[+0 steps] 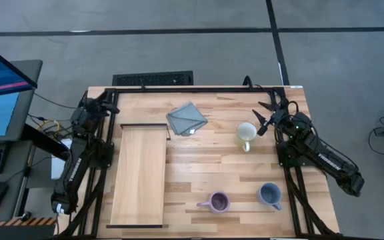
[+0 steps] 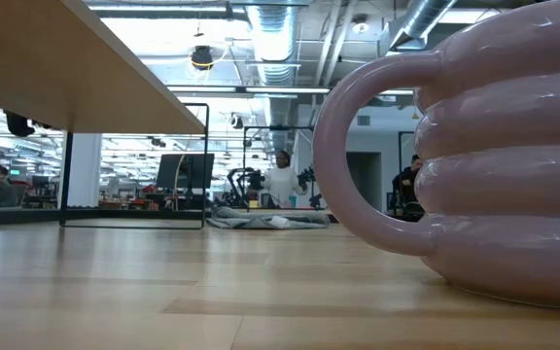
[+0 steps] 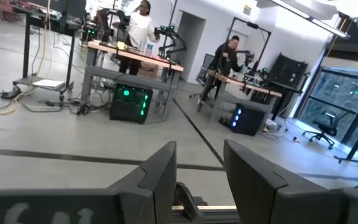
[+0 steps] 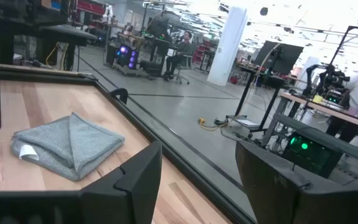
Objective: Stack small to large cups/mugs on shelf
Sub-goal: Put the yellow mug on the shelf
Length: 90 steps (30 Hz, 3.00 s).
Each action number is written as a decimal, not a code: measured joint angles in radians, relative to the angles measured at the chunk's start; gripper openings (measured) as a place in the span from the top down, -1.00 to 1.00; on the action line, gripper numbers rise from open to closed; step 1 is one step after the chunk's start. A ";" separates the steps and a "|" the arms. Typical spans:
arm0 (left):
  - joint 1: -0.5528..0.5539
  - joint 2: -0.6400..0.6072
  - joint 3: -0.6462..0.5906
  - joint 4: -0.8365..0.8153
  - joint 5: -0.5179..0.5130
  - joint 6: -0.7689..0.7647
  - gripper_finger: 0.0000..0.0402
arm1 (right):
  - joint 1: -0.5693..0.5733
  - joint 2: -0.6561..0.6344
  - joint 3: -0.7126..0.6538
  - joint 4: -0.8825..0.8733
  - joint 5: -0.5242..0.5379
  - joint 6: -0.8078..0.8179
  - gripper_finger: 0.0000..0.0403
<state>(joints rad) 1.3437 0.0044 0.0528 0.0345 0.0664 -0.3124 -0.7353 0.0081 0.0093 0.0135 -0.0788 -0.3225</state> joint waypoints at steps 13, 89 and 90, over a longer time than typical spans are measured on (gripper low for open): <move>0.000 0.000 0.003 0.189 0.352 -0.044 0.38 | 0.000 0.000 0.000 0.000 0.000 -0.026 -0.14; 0.000 0.040 0.287 -0.018 0.821 0.073 0.61 | 0.004 0.000 0.000 0.050 0.000 0.118 -0.14; 0.000 0.040 0.288 -0.018 0.828 0.085 0.61 | 0.004 0.000 0.000 0.050 0.000 0.116 -0.14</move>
<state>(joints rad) 1.3441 0.0441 0.3404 0.0170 0.8944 -0.2273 -0.7311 0.0081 0.0090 0.0635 -0.0788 -0.2066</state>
